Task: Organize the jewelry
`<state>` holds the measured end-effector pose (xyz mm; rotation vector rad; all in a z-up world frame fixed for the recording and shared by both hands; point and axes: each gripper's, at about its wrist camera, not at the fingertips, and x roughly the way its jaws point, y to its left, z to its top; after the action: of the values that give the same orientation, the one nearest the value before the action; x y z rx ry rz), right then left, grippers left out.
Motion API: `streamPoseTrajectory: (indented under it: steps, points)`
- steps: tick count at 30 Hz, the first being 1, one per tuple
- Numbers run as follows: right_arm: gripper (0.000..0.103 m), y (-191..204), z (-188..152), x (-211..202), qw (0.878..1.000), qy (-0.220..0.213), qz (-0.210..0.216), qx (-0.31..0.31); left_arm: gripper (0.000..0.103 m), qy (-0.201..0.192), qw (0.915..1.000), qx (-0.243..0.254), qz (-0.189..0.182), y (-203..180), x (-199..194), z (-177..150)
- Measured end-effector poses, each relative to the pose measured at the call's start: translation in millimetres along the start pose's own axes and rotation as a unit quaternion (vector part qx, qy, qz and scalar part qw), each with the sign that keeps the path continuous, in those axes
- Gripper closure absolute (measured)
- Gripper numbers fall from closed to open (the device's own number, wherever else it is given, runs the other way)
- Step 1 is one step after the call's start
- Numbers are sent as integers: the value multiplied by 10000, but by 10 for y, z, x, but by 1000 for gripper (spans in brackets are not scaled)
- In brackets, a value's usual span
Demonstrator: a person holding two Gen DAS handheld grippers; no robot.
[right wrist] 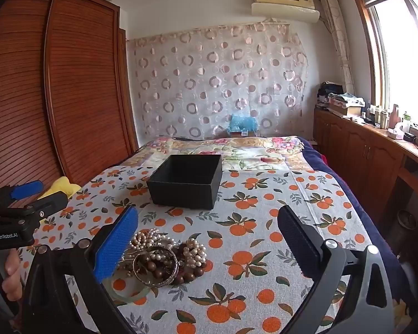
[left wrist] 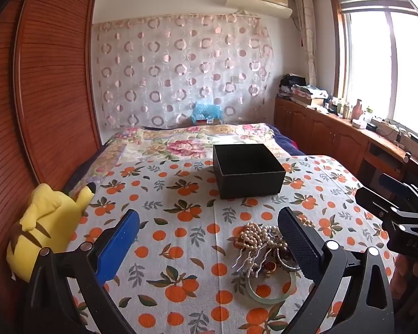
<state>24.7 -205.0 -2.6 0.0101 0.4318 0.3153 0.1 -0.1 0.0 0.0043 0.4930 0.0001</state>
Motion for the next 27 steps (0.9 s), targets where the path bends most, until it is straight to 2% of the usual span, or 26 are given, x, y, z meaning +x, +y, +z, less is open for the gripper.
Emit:
streamPoseTrajectory:
  steps: [27]
  points:
    - [3, -2, 0, -11, 10000, 1, 11, 7, 7, -54, 10000, -59, -22, 1, 2, 3]
